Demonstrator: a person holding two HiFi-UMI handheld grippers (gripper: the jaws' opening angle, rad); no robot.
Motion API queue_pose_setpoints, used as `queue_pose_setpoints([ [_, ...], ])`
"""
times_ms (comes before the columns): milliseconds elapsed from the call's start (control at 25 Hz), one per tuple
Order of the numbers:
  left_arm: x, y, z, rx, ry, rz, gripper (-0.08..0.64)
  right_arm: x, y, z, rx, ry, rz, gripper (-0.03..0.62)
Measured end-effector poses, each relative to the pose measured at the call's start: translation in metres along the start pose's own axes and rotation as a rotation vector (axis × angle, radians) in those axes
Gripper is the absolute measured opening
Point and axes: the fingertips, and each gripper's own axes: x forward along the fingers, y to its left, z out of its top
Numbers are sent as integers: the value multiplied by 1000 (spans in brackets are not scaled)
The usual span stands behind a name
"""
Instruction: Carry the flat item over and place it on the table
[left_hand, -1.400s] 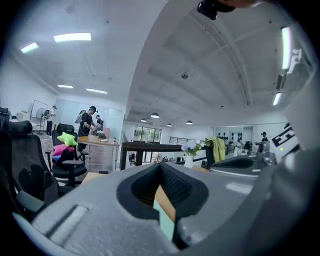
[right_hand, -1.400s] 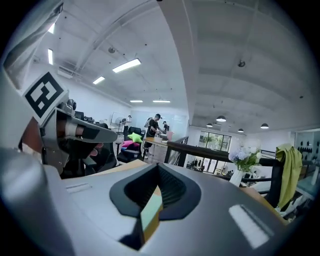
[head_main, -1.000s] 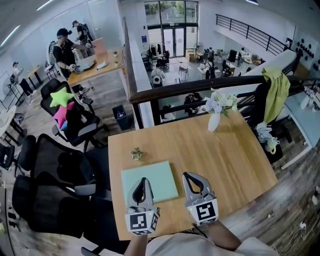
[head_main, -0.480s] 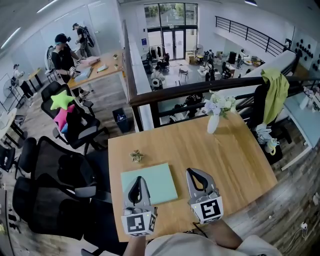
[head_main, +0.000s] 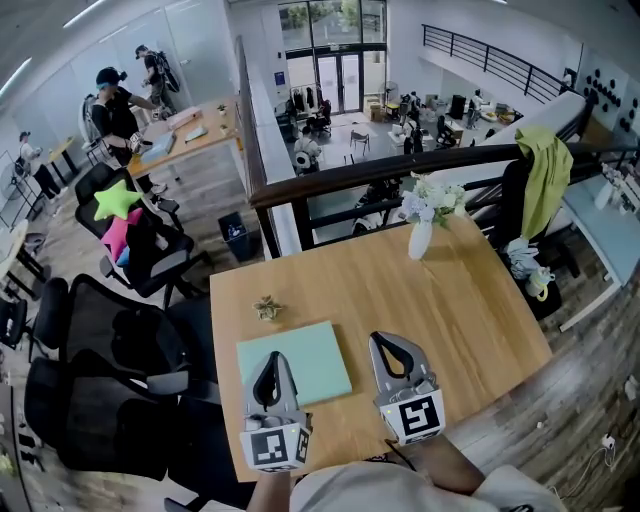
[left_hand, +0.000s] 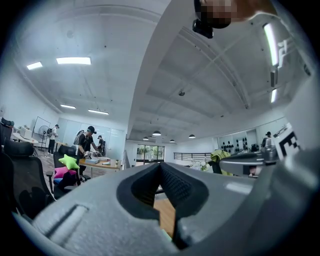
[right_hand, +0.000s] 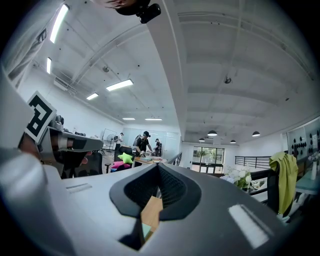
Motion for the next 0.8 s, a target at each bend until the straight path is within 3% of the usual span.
queue_pose_setpoints([
  [800,0,-6,-3,-1,3,-19,3,-5,0,1,-5,-9,-5,9],
])
